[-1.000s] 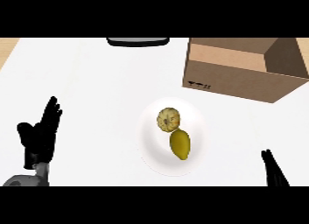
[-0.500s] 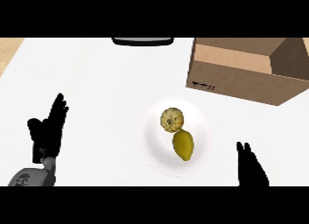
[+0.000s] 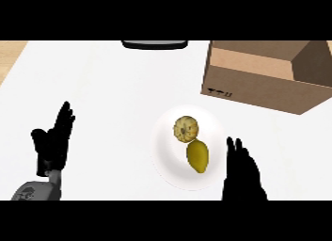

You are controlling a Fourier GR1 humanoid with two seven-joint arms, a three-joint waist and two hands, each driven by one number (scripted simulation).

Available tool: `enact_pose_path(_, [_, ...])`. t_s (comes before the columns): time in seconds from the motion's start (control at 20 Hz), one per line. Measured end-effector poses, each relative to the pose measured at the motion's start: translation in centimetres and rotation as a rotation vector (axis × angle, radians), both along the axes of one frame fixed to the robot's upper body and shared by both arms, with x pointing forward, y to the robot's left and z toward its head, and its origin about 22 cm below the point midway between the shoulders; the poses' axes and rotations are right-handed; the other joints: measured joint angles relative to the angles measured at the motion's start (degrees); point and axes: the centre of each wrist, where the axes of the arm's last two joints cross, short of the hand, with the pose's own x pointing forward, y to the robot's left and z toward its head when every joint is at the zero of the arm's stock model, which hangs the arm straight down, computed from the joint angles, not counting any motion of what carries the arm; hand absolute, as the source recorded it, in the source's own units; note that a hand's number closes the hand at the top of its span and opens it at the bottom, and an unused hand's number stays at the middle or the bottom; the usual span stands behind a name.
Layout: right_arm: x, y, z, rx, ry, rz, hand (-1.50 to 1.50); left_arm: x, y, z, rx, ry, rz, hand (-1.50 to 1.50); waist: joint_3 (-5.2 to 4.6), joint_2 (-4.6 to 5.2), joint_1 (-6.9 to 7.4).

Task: Pick the lemon from the plate and place it in the cardboard box

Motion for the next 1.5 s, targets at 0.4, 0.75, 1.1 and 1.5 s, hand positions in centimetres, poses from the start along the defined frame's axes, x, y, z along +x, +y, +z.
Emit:
enact_pose_path(0.4, [2.4,1.2,-0.4,-0.003,0.033,0.023,-1.5,0.1,-0.1,-0.1,-0.006,0.009,0.004,0.0,0.02,-0.1,-0.07])
enact_pose_path(0.75, [4.1,1.7,-1.2,-0.014,0.066,0.019,-1.5,0.4,0.3,-0.4,0.001,0.008,0.005,0.0,0.0,-0.12,-0.2])
enact_pose_path(1.1, [5.4,1.4,-1.9,-0.006,0.092,-0.006,-1.5,0.5,0.8,0.3,0.001,0.006,0.003,0.0,0.02,-0.18,-0.23])
enact_pose_path(1.5, [7.0,1.3,-3.0,-0.029,0.141,-0.025,-1.5,0.1,0.5,-0.6,0.0,0.006,0.003,0.0,0.0,-0.17,-0.24])
